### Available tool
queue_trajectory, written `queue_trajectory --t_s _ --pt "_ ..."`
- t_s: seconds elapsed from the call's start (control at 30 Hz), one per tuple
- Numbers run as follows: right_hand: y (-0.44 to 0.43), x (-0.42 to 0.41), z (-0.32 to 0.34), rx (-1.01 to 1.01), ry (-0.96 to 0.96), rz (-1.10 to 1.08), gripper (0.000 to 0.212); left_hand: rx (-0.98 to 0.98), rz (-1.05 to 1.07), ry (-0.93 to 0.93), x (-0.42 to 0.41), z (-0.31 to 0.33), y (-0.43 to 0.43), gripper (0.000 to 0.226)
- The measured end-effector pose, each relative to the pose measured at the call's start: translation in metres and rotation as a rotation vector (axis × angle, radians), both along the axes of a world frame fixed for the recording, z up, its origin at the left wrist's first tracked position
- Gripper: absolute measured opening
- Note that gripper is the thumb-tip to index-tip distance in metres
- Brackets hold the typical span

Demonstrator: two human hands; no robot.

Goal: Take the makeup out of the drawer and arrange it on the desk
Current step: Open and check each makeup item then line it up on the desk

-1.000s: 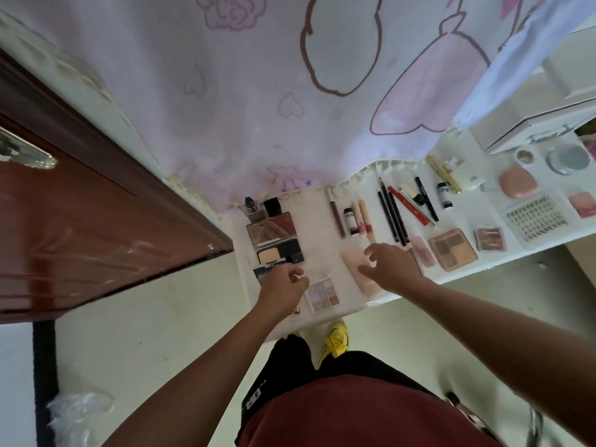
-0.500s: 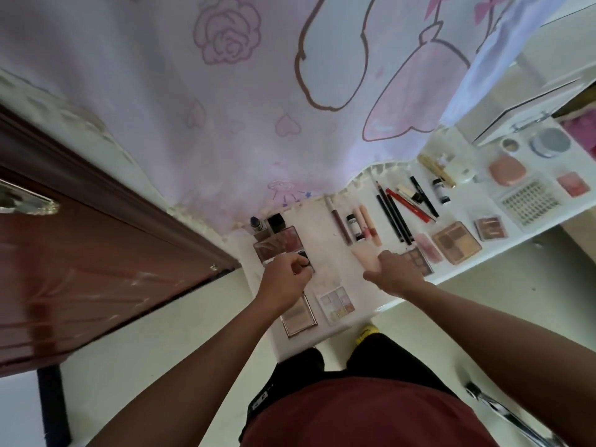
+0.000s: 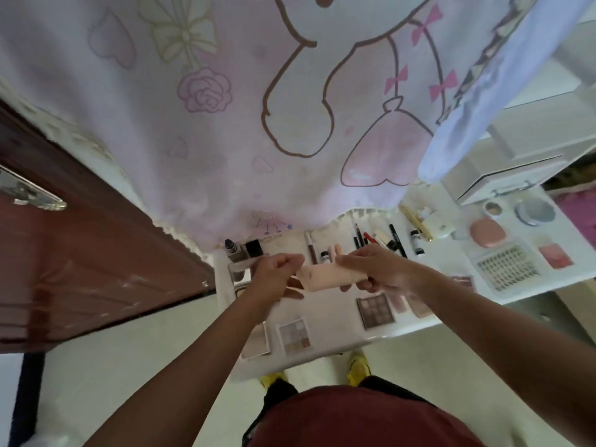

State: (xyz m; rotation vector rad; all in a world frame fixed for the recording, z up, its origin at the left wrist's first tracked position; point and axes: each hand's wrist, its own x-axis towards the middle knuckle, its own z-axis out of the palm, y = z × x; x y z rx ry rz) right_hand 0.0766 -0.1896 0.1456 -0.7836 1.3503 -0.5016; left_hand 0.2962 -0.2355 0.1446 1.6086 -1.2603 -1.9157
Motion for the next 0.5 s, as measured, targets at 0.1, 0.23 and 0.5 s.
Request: queue_trajectory --t_s 0.1,0.23,0.5 --pt "0.000 -0.015 0.004 -0.024 -0.051 0.022 0.034 0.003 0.063 0.074 -0.019 0.005 0.017 0.017" --pt "0.006 -0.034 -0.003 -0.016 -0.106 -0.063 0.030 -0.198 0.044 -0.052 -0.033 0.007 0.038 0.012" --pt "0.012 -0.032 0.000 -0.106 0.146 0.015 0.037 -0.659 -0.498 -0.659 -0.053 0.004 0.078 0.046"
